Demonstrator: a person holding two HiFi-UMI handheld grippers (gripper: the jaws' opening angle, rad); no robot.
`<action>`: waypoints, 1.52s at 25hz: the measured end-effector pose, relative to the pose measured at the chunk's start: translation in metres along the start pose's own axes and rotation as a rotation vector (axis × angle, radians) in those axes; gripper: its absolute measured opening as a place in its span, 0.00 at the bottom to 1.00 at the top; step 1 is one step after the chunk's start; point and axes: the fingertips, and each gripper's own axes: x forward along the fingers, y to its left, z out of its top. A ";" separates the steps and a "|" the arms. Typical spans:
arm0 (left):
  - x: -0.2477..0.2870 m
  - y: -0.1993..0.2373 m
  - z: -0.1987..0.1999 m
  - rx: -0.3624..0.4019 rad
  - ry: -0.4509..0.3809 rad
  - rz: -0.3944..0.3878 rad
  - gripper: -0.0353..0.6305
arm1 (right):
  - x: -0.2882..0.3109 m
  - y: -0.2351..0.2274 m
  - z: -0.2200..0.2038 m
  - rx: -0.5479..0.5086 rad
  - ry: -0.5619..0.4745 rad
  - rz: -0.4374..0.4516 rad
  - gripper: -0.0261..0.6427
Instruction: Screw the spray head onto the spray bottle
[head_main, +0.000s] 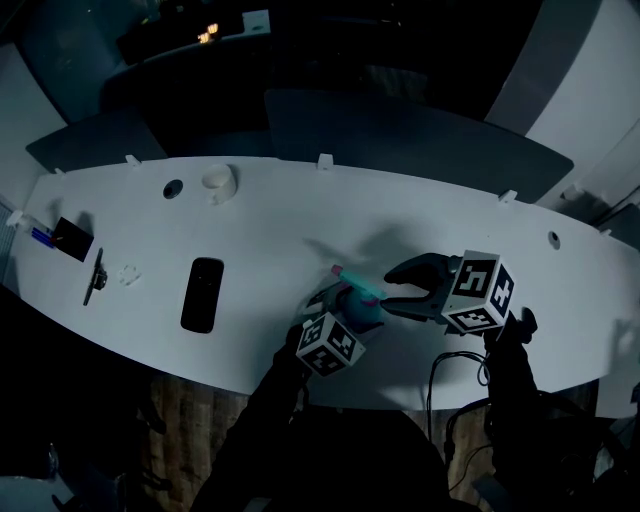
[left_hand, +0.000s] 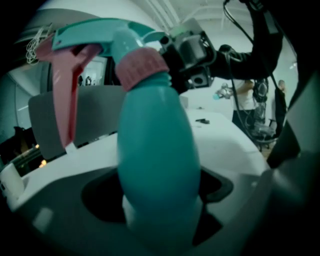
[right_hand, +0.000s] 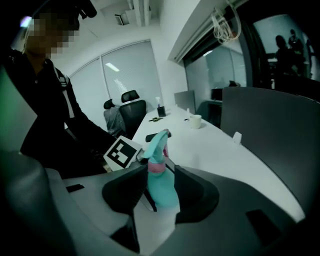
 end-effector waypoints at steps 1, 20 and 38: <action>0.000 0.000 0.000 0.000 0.001 0.001 0.68 | 0.002 -0.002 -0.004 0.011 -0.031 -0.017 0.29; 0.001 -0.002 0.002 0.011 0.005 0.005 0.68 | 0.019 0.006 0.006 -0.022 -0.300 -0.125 0.25; 0.002 -0.001 0.001 0.007 0.005 0.001 0.68 | 0.006 0.012 0.032 -0.048 -0.410 -0.183 0.25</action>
